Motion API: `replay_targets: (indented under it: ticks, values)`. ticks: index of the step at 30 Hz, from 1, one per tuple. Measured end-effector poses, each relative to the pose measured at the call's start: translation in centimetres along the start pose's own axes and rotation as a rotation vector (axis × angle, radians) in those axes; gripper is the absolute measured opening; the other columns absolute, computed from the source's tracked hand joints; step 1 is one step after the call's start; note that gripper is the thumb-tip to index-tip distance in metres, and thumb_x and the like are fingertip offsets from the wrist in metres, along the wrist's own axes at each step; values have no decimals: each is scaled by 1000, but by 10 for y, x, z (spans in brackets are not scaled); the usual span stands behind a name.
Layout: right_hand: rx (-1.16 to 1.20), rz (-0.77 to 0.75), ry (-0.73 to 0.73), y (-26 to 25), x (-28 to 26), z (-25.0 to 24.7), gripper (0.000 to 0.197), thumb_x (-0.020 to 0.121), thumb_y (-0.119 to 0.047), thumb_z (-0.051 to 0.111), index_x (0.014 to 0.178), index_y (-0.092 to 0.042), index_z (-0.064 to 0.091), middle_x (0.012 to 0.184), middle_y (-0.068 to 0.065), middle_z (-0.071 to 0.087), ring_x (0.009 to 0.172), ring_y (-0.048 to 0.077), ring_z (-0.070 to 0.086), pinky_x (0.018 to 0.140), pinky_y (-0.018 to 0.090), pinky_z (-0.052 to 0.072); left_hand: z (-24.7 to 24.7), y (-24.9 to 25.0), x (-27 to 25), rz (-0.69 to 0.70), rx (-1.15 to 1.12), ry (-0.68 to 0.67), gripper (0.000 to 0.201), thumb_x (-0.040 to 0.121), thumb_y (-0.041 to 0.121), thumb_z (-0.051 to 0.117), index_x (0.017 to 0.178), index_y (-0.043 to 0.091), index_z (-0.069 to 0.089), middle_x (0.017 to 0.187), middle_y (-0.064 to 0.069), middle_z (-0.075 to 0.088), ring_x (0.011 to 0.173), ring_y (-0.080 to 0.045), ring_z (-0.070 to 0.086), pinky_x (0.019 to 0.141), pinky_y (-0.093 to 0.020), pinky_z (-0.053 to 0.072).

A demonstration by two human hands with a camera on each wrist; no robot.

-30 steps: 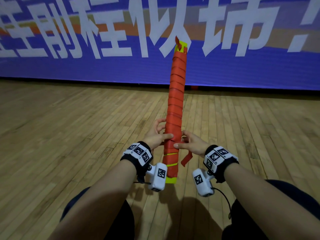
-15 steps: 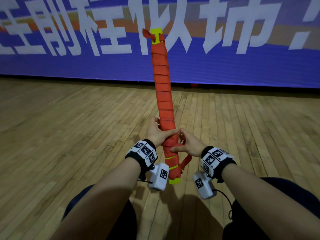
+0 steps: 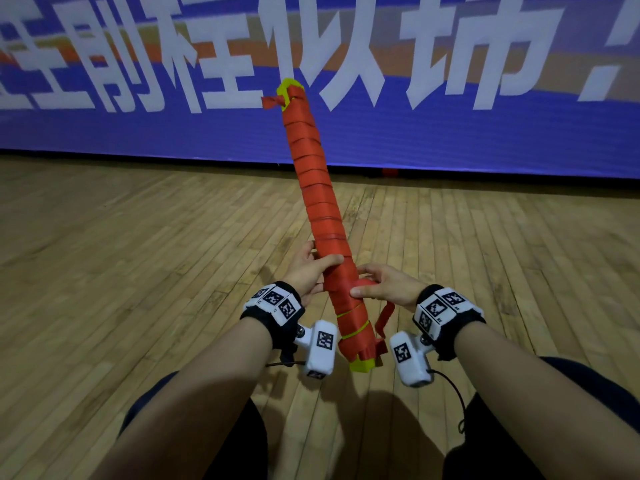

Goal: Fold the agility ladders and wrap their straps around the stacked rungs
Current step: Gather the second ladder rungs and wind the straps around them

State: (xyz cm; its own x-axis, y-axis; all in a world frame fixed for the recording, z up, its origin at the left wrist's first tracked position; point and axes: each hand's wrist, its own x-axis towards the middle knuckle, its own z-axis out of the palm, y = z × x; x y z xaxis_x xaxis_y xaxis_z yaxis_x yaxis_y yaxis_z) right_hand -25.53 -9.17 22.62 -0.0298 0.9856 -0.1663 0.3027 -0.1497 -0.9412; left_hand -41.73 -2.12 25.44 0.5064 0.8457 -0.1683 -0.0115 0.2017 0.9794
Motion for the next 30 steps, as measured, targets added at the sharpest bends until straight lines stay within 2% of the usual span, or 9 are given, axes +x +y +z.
replay_targets:
  ticks: [3, 6, 9, 15, 20, 24, 26, 28, 30]
  values:
    - [-23, 35, -48, 1, -2, -2, 31, 88, -16, 64, 118, -11, 57, 92, 1, 62, 75, 8, 55, 66, 15, 43, 0, 2, -2, -5, 12, -45, 36, 86, 2, 64, 115, 20, 52, 110, -6, 62, 104, -19, 61, 85, -45, 54]
    - [-38, 48, -41, 5, 1, 0, 41, 79, -22, 75, 115, -16, 57, 115, 10, 64, 107, 20, 61, 102, 36, 45, -1, 5, -4, -9, 144, -55, 43, 83, 9, 69, 121, 19, 51, 117, -7, 60, 108, -20, 58, 84, -45, 54]
    - [-72, 54, -35, 8, 2, 1, 41, 74, -27, 79, 107, -24, 57, 118, 10, 64, 113, 24, 59, 106, 46, 40, 0, 4, -4, 11, 191, -30, 48, 80, 15, 75, 122, 17, 53, 115, -8, 62, 101, -19, 61, 74, -36, 54]
    - [-79, 72, 15, 4, 1, -1, 39, 79, -21, 75, 111, -13, 54, 106, 3, 63, 107, 21, 59, 103, 38, 43, 2, 1, -1, 45, 124, 31, 38, 80, 10, 74, 113, 19, 55, 102, -1, 64, 94, -16, 62, 79, -38, 54]
    - [-88, 125, -10, 6, 0, -2, 42, 84, -33, 68, 119, -17, 50, 109, 9, 61, 91, 18, 52, 73, 28, 39, 3, -2, 2, 59, 124, 41, 49, 82, 10, 73, 126, 12, 52, 113, -4, 63, 95, -15, 62, 78, -37, 55]
    - [-48, 106, 61, 8, 0, -3, 13, 90, -29, 61, 92, -20, 51, 88, 0, 54, 72, 10, 44, 63, 24, 34, -2, -2, 7, 63, 114, 77, 62, 80, 7, 74, 135, 9, 46, 124, -9, 58, 104, -21, 59, 79, -41, 55]
    - [-98, 71, 35, 8, 1, -3, 10, 92, -24, 60, 85, -19, 54, 84, 1, 54, 72, 9, 47, 67, 24, 39, -4, -2, 8, 68, 122, 71, 62, 79, 7, 74, 135, 10, 46, 125, -10, 58, 103, -21, 59, 74, -37, 56]
    - [-115, 44, 14, 6, 1, -5, 10, 91, -17, 60, 81, -18, 58, 84, -1, 59, 81, 10, 54, 82, 25, 44, -5, -4, 9, 73, 134, 50, 60, 80, 8, 73, 135, 9, 47, 126, -11, 58, 104, -21, 60, 71, -34, 55]
    - [-124, 22, 13, 4, 0, -5, 11, 90, -14, 61, 80, -16, 57, 82, -2, 60, 80, 10, 56, 81, 20, 44, -5, -5, 9, 69, 129, 37, 61, 82, 8, 71, 137, 9, 44, 127, -10, 59, 108, -22, 60, 70, -31, 54]
